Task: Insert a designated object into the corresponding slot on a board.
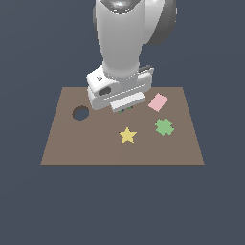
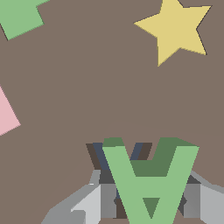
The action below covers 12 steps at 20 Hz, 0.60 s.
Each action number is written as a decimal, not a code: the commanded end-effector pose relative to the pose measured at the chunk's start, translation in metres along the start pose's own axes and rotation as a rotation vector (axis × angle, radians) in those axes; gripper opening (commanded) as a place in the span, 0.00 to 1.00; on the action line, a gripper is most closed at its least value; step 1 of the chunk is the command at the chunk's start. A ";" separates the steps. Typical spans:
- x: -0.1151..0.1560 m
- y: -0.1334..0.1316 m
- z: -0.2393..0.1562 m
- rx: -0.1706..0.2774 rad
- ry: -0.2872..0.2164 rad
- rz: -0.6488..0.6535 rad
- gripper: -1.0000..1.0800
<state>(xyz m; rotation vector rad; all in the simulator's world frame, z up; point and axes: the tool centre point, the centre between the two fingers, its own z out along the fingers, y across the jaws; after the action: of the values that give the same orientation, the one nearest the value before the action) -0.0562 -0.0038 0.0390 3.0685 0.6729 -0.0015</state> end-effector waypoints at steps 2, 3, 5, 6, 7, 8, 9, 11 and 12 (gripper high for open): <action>-0.005 -0.009 -0.001 0.000 0.000 -0.001 0.00; -0.006 -0.011 -0.001 0.000 0.000 -0.002 0.00; -0.007 -0.013 -0.001 0.000 0.000 -0.003 0.00; -0.007 -0.014 -0.001 0.000 0.000 -0.003 0.00; -0.007 -0.014 -0.001 0.000 0.000 -0.003 0.00; -0.007 -0.013 -0.001 0.000 0.000 -0.003 0.00; -0.007 -0.013 -0.001 0.000 0.000 -0.003 0.00; -0.007 -0.014 0.003 0.000 0.000 -0.003 0.00; -0.007 -0.014 0.005 0.001 0.000 -0.003 0.00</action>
<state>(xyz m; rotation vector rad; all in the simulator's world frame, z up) -0.0678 0.0058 0.0367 3.0674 0.6778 -0.0003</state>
